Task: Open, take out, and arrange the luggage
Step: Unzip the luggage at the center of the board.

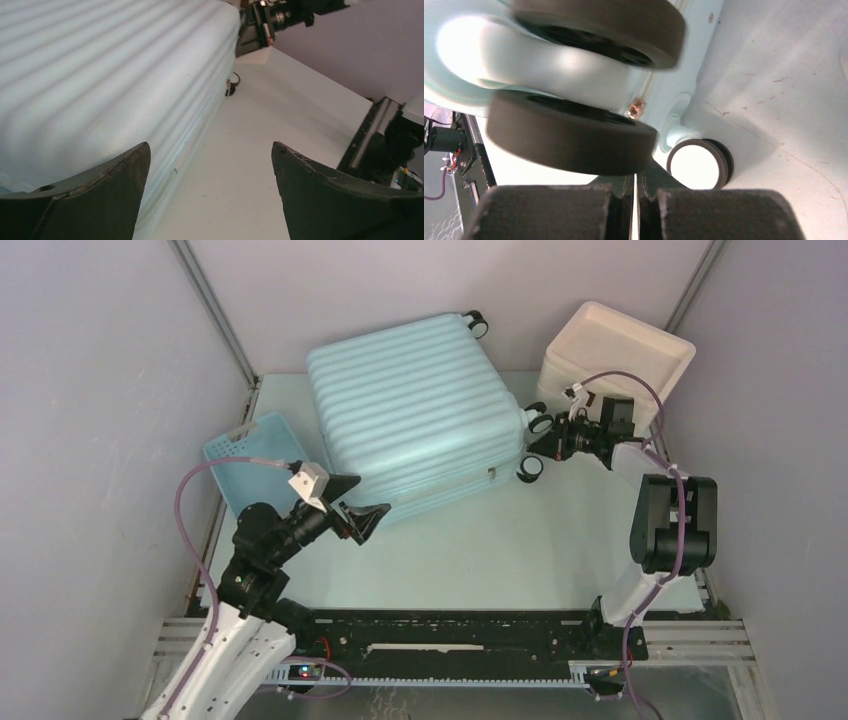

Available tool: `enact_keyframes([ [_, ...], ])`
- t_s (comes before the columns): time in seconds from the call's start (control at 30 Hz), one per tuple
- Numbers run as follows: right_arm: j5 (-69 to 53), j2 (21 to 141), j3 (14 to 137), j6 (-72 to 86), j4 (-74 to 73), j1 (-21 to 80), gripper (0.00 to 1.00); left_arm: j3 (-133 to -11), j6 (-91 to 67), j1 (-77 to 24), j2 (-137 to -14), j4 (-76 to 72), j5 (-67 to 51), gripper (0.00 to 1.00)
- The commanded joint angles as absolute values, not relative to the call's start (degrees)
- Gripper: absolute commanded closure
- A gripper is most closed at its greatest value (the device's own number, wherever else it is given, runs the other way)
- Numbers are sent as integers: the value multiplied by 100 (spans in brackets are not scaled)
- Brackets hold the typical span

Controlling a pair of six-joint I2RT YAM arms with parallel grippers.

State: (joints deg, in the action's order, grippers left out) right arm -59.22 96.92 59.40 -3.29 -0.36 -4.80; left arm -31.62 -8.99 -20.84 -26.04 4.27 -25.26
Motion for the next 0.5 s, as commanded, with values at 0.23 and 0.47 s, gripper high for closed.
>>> enact_keyframes([
  [0.23, -6268, 9896, 6643, -1430, -1439, -452, 100, -7150, -126, -4389, -6164, 2084, -435, 6],
  [0.47, -6169, 9919, 6639, -1384, -1503, -538, 100, -10803, 645, -4751, -9320, 3358, -442, 5],
])
